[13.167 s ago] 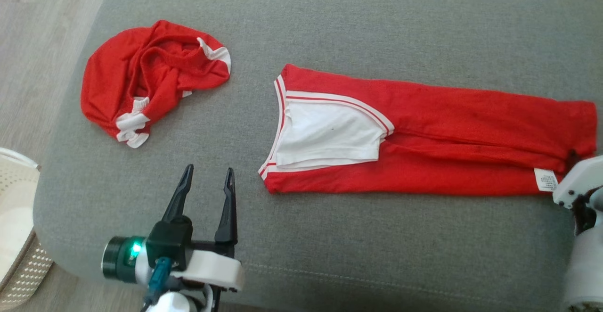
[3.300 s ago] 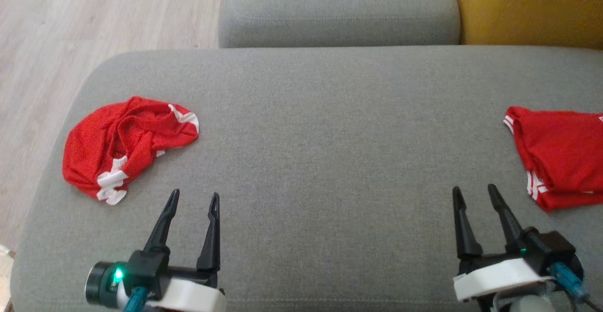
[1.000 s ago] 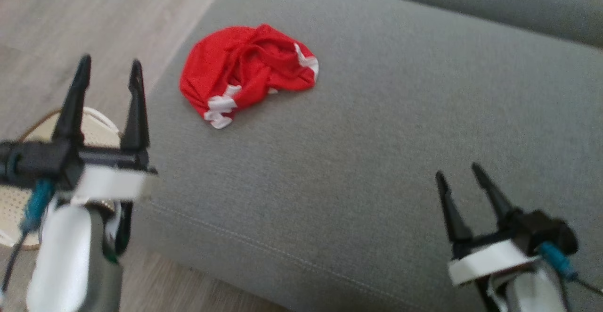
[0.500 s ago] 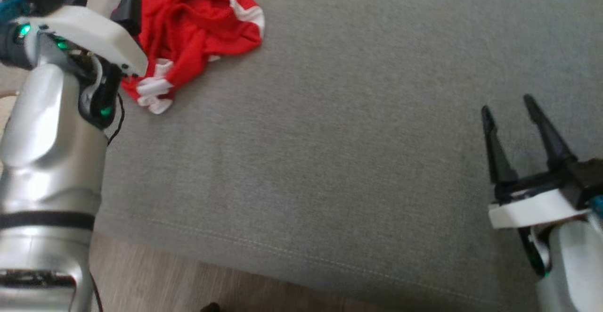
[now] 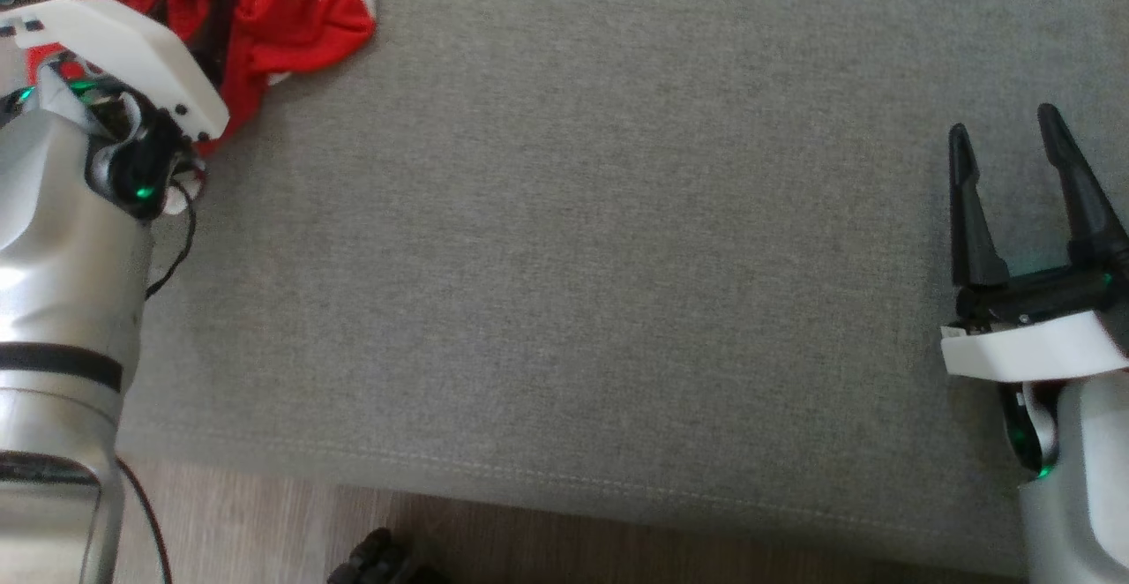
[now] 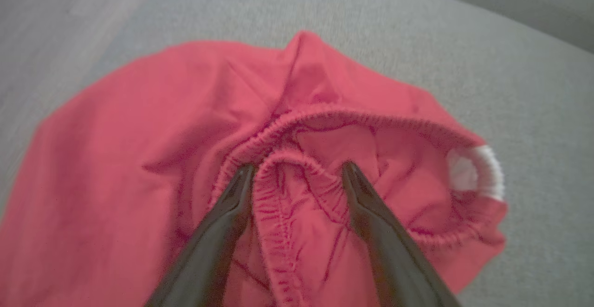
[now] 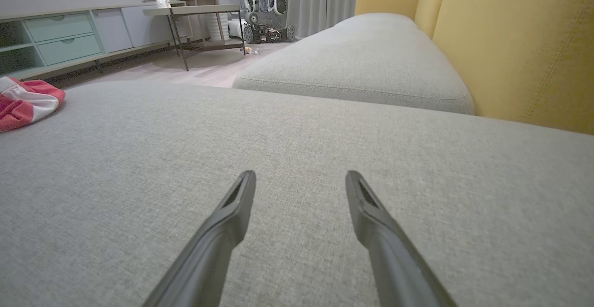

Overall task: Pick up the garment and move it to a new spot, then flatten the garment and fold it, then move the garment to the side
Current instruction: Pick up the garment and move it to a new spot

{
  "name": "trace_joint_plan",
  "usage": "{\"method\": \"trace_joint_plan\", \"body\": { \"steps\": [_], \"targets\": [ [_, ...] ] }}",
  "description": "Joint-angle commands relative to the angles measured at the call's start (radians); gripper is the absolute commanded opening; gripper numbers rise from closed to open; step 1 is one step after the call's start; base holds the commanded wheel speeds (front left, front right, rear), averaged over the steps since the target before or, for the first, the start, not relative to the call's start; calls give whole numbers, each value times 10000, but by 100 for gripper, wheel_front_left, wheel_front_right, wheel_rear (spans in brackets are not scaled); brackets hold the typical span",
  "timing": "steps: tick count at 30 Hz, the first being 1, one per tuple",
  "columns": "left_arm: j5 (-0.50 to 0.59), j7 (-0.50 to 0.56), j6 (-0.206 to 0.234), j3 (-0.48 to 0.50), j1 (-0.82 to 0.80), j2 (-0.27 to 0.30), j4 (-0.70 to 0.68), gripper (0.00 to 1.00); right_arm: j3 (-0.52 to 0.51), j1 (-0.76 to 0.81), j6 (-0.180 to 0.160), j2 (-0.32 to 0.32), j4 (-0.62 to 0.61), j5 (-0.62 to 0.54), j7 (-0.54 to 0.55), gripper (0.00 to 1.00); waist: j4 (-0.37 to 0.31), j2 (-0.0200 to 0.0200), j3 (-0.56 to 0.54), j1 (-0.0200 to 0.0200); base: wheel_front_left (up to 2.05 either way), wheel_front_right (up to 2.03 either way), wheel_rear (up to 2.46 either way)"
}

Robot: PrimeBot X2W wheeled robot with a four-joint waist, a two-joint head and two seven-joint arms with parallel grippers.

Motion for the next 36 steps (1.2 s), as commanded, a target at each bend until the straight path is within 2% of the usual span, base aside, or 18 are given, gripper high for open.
{"method": "trace_joint_plan", "body": {
  "steps": [1, 8, 9, 10, 11, 12, 18, 24, 32, 36],
  "targets": [
    [-113, 162, 13, 68, -361, 693, 87, 100, 179, -27, 17, 101, -424, -129, -82, 100, -229, 0, 298, -2, 0, 0, 0],
    [-396, 433, 12, -505, -506, 780, 819, 100, 124, -310, 17, 247, -653, -223, -82, 100, -439, 0, 780, -2, 0, 0, 0],
    [-438, 384, 12, -555, -523, 762, 890, 88, 113, -328, 17, 267, -665, -235, -82, 100, -442, 0, 807, -2, 0, 0, 0],
    [-447, 323, 12, -641, -544, 757, 933, 26, 108, -342, 17, 284, -661, -243, -82, 100, -447, 0, 823, -2, 0, 0, 0],
    [-447, 323, 12, -641, -544, 757, 933, 26, 108, -342, 17, 284, -661, -243, -82, 100, -447, 0, 823, -2, 0, 0, 0],
    [-476, 230, 12, -724, -558, 752, 928, 0, 105, -359, 17, 310, -645, -238, -82, 100, -457, 0, 823, -2, 0, 0, 0],
    [-714, -1407, 12, -1502, -277, 1040, 31, 0, 126, -462, 17, 571, -525, -115, -82, 100, -642, 0, 438, -2, 0, 0, 0],
    [-1288, -2928, 12, -2247, 325, 1489, -912, 0, 250, -466, 17, 807, -276, 40, -82, 100, -883, 0, -536, -2, 0, 0, 0],
    [-2400, -3500, 12, -3277, 1215, 2055, -3213, 0, 120, -347, 17, 1202, -268, 305, -82, 100, -1487, 0, -1707, -2, 0, 0, 0],
    [-2362, -3637, 12, -3726, 1531, 2182, -4425, 0, -97, -170, 17, 1452, -527, 390, -82, 100, -2200, 0, -2191, -2, 0, 0, 0]
  ]
}}
